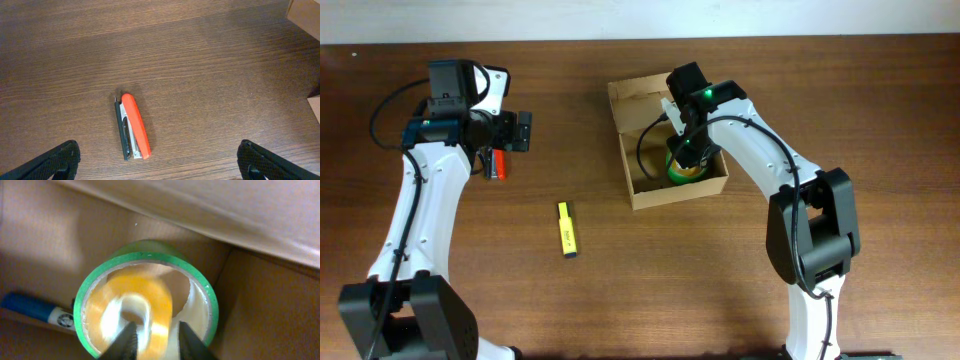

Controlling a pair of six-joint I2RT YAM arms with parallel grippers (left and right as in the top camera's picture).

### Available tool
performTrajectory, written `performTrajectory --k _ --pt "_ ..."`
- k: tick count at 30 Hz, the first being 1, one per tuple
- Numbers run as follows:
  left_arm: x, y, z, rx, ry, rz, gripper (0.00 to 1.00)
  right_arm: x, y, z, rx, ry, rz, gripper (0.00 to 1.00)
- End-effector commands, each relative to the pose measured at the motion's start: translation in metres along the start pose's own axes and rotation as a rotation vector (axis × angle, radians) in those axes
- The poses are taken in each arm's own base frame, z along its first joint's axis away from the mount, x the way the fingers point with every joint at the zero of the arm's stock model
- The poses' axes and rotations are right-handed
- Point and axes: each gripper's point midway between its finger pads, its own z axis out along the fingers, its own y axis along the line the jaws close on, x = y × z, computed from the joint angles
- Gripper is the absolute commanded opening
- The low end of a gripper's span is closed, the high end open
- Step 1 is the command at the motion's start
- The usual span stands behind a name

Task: Pack container

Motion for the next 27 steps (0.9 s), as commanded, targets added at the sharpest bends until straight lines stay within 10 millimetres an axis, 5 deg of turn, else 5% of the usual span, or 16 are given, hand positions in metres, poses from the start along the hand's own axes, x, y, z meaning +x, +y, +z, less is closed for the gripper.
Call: performTrajectory --k 1,6,10,18,27 --pt "-0.004 0.001 0.001 -0.001 -0.003 0.017 0.99 0.004 -0.002 0.005 0.021 0.021 -0.004 0.42" --pt "-0.004 0.001 0.001 -0.001 -0.006 0.017 1.0 0.0 -0.003 -0.005 0.022 0.007 -0.004 0.44" --pt "-0.005 0.001 0.001 -0.002 -0.007 0.017 1.0 -0.01 -0.006 -0.038 0.031 -0.027 -0.003 0.49" --pt "-0.008 0.002 0.001 -0.004 -0.02 0.016 1.0 -0.021 -0.025 -0.151 0.207 -0.185 -0.012 0.63" --pt "-0.005 0.001 0.001 -0.001 -0.009 0.016 0.99 0.033 -0.064 -0.271 0.31 -0.379 0.108 0.74"
